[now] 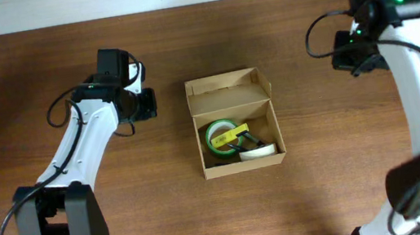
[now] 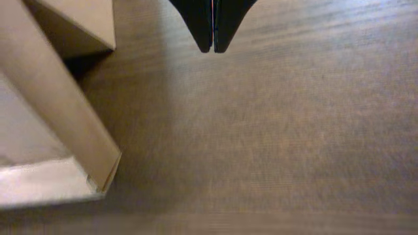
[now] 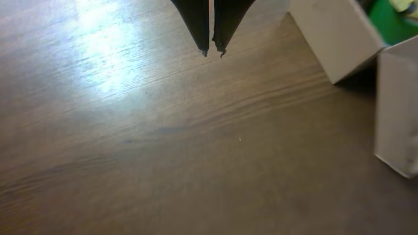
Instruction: Pack container
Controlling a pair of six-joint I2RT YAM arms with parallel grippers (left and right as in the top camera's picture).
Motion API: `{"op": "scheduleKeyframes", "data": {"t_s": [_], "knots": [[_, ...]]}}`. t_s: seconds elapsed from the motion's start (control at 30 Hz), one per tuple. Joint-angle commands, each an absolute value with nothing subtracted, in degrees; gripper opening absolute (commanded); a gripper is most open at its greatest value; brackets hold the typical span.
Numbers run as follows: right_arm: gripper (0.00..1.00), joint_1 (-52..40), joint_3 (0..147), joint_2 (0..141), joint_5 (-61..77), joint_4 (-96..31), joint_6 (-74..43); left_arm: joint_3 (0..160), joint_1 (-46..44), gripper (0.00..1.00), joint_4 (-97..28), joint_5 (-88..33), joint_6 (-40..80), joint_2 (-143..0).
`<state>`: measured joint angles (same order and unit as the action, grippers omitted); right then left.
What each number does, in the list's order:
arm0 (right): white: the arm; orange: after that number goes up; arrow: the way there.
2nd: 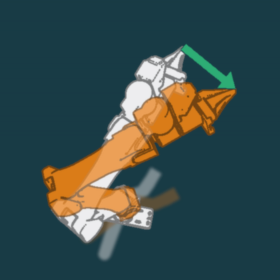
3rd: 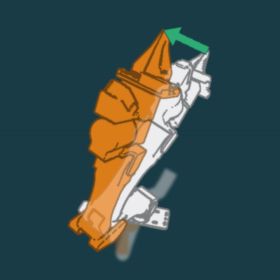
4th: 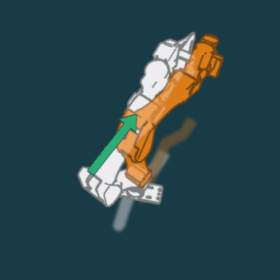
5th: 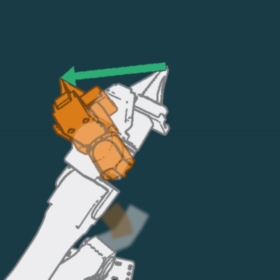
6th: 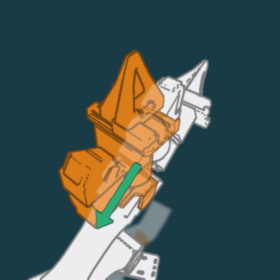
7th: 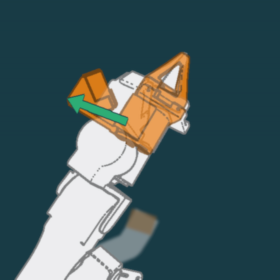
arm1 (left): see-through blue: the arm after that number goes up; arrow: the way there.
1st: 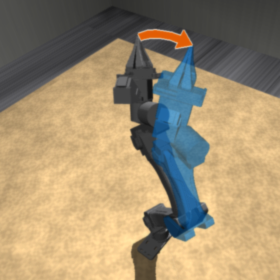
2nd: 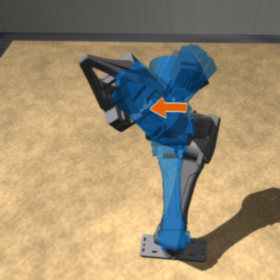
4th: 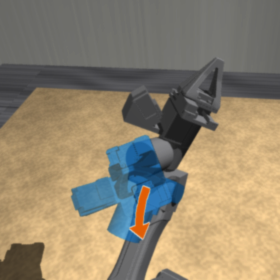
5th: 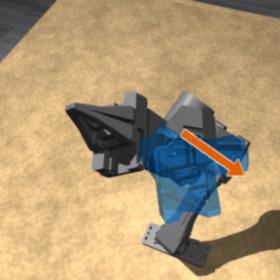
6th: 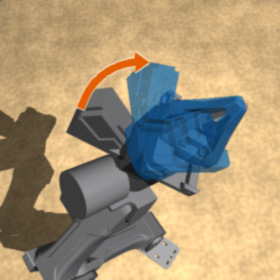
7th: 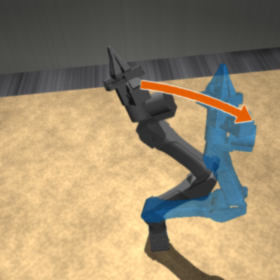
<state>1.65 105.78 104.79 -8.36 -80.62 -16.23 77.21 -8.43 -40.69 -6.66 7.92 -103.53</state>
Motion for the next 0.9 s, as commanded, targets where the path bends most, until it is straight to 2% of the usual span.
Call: {"op": "scheduleKeyframes", "data": {"t_s": [0.0, 0.27, 0.57, 0.87], "knots": [[0.04, 2.3, 104.7, 109.3, -2.8, -80.1, -14.2, 78.2, -8.0, 0.02, -39.4, -7.5, 12.9, -104.3], [0.04, 4.6, 104.7, 115.8, 17.3, -77.6, -12.4, 78.2, -7.4, 0.02, -36.0, -18.4, 26.2, -106.0], [0.04, 10.2, 104.6, 118.2, 23.3, -77.3, -9.6, 78.2, -5.7, 0.02, -30.3, -31.5, 35.2, -115.6], [0.04, 12.0, 101.4, 125.4, 26.9, -77.3, -5.9, 78.2, -5.7, 0.02, -29.5, -34.4, 35.4, -119.9]]}}
